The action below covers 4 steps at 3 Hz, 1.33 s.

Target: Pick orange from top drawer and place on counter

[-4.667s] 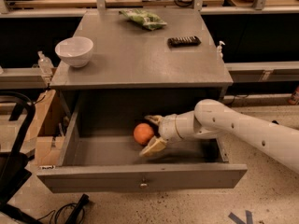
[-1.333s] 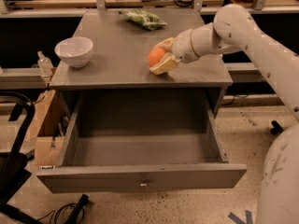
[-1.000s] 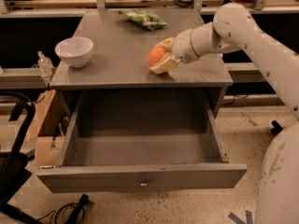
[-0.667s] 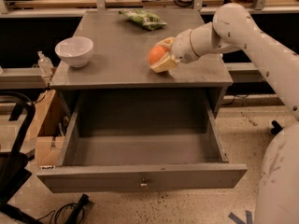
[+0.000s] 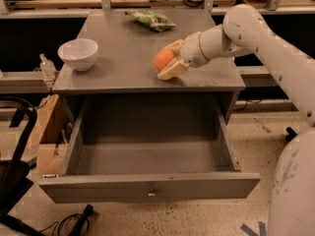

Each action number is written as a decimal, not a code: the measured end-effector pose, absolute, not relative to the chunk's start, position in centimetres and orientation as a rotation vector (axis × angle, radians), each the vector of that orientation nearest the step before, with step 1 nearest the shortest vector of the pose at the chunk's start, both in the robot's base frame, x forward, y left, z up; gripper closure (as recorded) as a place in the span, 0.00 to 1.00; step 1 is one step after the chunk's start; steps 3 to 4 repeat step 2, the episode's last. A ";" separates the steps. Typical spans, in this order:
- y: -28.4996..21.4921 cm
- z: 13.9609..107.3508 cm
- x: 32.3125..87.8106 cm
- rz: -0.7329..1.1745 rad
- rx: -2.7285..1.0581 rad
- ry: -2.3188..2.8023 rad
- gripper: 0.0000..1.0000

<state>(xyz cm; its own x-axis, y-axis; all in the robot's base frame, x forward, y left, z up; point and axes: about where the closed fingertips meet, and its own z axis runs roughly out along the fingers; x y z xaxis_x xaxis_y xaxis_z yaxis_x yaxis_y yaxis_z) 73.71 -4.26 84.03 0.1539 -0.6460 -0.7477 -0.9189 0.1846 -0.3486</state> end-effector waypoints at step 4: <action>-4.1 83.9 73.7 0.389 -1.540 1.569 0.00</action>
Offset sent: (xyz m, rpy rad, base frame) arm 0.0000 0.0016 -0.0011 0.0003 0.0017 0.0024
